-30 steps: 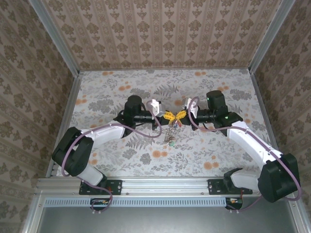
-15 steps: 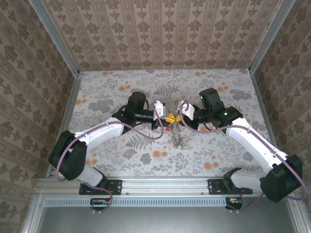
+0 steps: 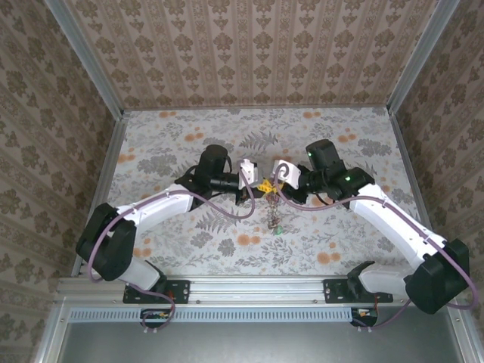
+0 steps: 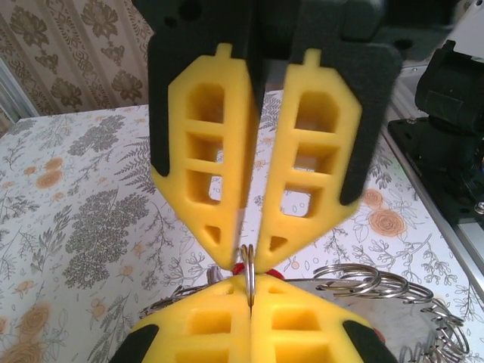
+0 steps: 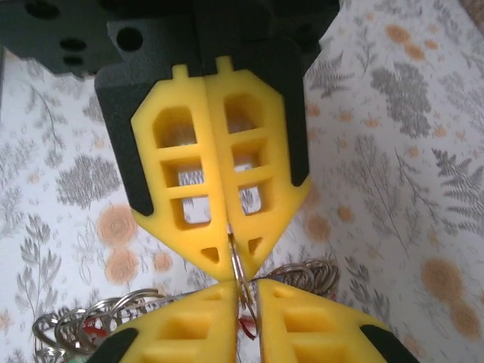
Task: Put the keys on the keyring
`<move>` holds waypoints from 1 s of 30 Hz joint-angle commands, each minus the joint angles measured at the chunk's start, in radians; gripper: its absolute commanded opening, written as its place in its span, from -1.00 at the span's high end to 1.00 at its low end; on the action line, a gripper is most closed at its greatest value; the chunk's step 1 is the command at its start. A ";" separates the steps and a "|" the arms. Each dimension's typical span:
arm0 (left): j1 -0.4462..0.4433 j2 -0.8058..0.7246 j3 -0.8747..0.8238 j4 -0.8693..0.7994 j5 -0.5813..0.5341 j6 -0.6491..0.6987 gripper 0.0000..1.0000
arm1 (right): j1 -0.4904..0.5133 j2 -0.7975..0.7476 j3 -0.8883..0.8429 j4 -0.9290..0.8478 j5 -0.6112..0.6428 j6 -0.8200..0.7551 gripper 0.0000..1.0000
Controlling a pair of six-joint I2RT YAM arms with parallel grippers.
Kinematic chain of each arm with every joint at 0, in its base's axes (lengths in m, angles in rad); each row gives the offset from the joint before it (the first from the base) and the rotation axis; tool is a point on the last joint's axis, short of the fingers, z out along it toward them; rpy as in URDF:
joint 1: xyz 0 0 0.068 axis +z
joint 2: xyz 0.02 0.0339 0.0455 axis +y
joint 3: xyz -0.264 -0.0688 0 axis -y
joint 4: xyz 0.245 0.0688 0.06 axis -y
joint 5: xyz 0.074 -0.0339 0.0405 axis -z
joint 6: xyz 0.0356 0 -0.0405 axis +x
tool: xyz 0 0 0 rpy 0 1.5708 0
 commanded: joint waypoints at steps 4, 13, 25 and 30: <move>0.004 -0.004 -0.033 0.281 0.119 -0.121 1.00 | -0.086 0.027 -0.102 0.245 -0.277 0.121 0.57; 0.011 -0.018 -0.026 0.153 -0.004 -0.073 1.00 | -0.117 -0.054 -0.141 0.280 -0.232 0.166 0.38; -0.010 0.076 0.192 -0.406 -0.126 0.190 1.00 | -0.175 -0.270 -0.321 0.436 0.172 0.403 0.05; -0.050 0.177 0.321 -0.574 -0.151 0.270 1.00 | -0.238 -0.265 -0.333 0.410 0.250 0.623 -0.01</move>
